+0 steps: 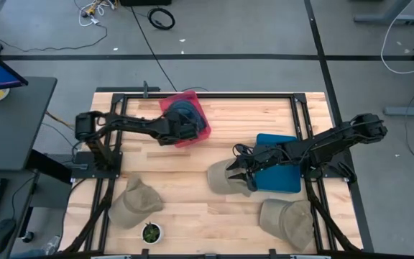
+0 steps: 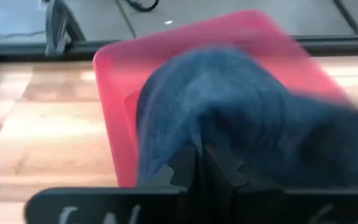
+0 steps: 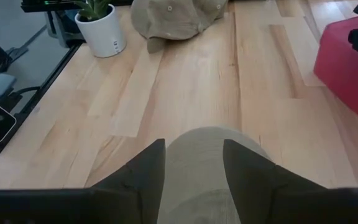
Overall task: Pick & Place hat
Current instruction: Put the blue cap into the red bin, then put the middle brown cap into the blue bin
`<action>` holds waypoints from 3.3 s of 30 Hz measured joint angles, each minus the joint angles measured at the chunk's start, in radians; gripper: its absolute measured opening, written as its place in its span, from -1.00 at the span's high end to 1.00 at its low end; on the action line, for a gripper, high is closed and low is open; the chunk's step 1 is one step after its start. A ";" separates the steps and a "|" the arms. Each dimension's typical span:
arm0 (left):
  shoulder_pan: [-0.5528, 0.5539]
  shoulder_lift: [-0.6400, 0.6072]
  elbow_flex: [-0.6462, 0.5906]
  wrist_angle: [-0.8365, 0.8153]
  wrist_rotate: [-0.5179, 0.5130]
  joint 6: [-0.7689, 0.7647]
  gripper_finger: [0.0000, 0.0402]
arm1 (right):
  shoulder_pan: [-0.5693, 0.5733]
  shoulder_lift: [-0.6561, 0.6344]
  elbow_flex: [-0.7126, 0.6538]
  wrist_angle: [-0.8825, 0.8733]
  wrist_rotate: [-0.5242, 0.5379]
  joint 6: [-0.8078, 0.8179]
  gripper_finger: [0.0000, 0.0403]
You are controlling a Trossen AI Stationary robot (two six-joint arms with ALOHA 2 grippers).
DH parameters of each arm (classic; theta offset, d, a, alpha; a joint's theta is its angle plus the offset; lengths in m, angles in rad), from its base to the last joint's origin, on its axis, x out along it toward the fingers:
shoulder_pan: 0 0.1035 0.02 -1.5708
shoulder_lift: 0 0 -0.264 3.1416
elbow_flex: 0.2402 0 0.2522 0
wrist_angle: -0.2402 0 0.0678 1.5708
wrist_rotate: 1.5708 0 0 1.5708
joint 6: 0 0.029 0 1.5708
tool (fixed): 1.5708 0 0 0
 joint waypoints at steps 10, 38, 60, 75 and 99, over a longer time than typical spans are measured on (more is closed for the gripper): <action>0.006 0.017 0.000 0.021 0.122 0.102 0.49 | 0.000 0.000 0.000 0.002 0.000 0.000 0.17; 0.068 -0.056 0.000 0.311 0.181 0.788 0.96 | 0.000 0.000 0.000 0.004 0.060 0.056 0.17; 0.186 0.085 -0.001 0.275 0.404 0.773 0.97 | 0.006 0.000 0.000 -0.042 0.060 0.087 0.17; 0.045 -0.235 -0.001 0.223 0.391 0.877 0.93 | 0.081 0.020 0.000 -0.208 0.032 0.086 0.17; -0.013 -0.252 -0.001 0.225 0.388 0.921 0.93 | 0.022 0.326 0.001 0.043 0.241 0.309 0.91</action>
